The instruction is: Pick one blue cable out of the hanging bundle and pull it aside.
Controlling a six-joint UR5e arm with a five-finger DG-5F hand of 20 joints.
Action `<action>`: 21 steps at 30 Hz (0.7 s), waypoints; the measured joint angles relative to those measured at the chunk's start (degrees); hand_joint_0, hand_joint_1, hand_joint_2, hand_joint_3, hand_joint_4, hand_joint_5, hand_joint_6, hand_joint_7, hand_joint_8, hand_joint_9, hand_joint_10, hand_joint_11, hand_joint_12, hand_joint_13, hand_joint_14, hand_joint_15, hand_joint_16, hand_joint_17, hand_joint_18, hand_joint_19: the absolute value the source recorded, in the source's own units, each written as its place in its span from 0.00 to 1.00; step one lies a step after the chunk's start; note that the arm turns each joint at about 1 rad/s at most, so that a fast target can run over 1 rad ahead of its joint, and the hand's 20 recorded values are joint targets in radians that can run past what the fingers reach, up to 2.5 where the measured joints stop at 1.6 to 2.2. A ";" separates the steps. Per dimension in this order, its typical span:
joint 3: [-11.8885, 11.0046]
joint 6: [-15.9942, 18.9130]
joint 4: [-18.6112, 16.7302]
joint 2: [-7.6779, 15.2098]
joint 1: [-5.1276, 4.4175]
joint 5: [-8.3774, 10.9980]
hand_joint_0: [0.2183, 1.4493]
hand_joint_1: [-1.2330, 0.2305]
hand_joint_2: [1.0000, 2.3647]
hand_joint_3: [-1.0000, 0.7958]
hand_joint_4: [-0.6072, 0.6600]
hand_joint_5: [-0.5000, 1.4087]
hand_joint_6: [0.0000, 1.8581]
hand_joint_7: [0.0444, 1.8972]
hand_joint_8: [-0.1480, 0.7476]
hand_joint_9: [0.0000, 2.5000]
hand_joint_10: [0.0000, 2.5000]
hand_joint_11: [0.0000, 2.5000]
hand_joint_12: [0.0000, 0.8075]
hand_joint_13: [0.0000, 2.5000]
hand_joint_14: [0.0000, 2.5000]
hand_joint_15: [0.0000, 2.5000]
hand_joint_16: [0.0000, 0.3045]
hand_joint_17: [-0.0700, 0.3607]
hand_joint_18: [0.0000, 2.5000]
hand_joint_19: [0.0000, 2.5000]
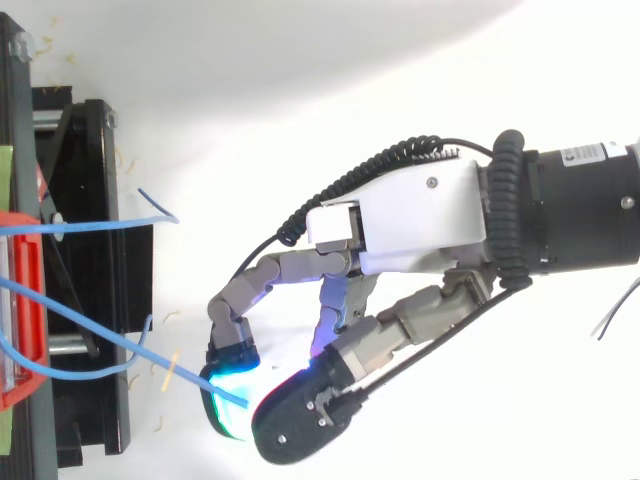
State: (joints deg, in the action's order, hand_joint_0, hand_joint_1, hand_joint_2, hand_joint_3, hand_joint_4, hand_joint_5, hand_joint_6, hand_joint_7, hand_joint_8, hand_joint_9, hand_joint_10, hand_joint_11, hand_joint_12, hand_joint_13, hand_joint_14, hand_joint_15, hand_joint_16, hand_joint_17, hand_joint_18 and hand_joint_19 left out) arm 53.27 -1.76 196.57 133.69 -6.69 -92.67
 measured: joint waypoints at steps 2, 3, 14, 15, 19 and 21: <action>0.00 0.00 -0.04 0.00 0.02 -0.04 0.16 0.35 0.00 0.28 0.27 0.30 0.36 0.59 0.35 0.50 0.00 0.00 0.46 0.38 0.01 0.16 0.19 0.47 0.29 0.27; 0.00 -0.04 -0.07 0.00 0.04 -0.18 0.17 0.35 0.00 0.28 0.27 0.30 0.36 0.59 0.34 0.50 0.00 0.00 0.45 0.38 0.01 0.16 0.19 0.47 0.29 0.27; 0.00 -2.51 -0.22 0.00 0.34 -4.24 0.24 0.32 0.00 0.28 0.25 0.29 0.38 0.56 0.31 0.50 0.00 0.00 0.41 0.37 0.01 0.17 0.16 0.42 0.28 0.28; -0.01 -2.78 -0.22 0.00 0.38 -4.50 0.24 0.34 0.00 0.28 0.25 0.29 0.37 0.57 0.31 0.50 0.00 0.00 0.41 0.37 0.01 0.17 0.16 0.42 0.29 0.28; 0.00 -3.83 -0.20 0.02 0.45 -5.41 0.17 0.39 0.00 0.28 0.28 0.29 0.37 0.58 0.34 0.50 0.00 0.00 0.46 0.38 0.01 0.16 0.19 0.47 0.30 0.28; 0.00 -4.28 -0.17 0.03 0.50 -5.79 0.17 0.39 0.00 0.28 0.30 0.29 0.37 0.59 0.35 0.51 0.00 0.02 0.46 0.38 0.01 0.17 0.19 0.47 0.30 0.28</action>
State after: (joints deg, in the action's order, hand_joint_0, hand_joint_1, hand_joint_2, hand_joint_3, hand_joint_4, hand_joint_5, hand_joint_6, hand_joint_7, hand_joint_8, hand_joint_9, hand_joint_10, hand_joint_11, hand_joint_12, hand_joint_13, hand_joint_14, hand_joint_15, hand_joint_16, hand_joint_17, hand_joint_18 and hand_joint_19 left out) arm 53.26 -6.04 196.40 133.72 -6.19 -98.46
